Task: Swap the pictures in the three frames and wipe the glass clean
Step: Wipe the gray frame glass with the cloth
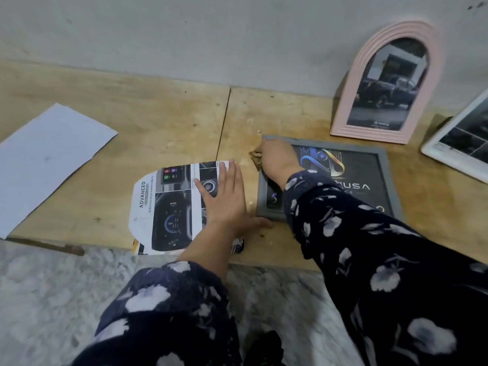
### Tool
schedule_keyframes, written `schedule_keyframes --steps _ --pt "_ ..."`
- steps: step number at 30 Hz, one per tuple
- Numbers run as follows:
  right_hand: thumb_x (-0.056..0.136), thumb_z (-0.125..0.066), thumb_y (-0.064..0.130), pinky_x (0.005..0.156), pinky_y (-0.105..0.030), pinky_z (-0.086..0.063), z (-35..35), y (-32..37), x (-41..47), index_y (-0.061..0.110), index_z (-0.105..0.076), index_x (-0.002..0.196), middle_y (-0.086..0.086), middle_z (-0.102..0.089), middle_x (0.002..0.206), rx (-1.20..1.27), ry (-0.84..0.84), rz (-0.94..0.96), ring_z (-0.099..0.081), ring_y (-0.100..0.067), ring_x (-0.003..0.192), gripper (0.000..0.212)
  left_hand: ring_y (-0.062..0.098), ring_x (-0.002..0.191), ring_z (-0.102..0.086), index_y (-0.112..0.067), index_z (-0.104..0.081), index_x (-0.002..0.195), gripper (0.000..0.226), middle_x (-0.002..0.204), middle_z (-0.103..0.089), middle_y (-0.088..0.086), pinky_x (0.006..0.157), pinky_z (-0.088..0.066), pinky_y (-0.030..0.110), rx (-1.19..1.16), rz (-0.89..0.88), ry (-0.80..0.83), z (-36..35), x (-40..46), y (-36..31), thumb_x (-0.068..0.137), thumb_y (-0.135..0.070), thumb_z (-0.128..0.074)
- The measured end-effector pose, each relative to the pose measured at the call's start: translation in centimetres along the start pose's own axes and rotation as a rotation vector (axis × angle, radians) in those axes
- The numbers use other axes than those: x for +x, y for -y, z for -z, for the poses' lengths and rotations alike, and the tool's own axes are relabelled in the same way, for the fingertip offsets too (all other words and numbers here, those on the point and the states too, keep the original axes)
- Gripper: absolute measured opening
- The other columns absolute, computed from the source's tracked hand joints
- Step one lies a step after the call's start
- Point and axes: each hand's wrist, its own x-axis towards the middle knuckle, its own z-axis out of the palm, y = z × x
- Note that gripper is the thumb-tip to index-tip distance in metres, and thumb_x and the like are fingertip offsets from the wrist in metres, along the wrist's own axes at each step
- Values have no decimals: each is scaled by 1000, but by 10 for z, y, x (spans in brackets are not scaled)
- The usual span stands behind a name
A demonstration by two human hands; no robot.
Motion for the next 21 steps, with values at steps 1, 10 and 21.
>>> schedule_keyframes --steps 1,10,21 --pt "89 -43 -1 86 -37 -54 0 1 -8 8 -67 117 -14 -67 114 -2 -3 1 -64 -30 102 37 22 138 39 -8 26 148 147 152 39 3 99 17 75 4 33 8 1 -2 -2 54 -93 -50" --pt "92 -42 6 82 -36 -46 -8 -4 -81 20 -57 128 -12 -61 112 11 -5 122 -58 -32 103 42 25 137 39 -5 28 146 147 149 42 7 100 13 77 15 112 20 8 -13 -13 56 -90 -53" --pt "81 -69 33 93 -34 -43 -13 -12 -129 34 -61 120 -4 -40 101 185 72 108 -47 -33 106 40 30 139 36 -4 23 148 125 151 40 11 100 7 78 53 102 -10 11 -18 -23 78 -61 -64"
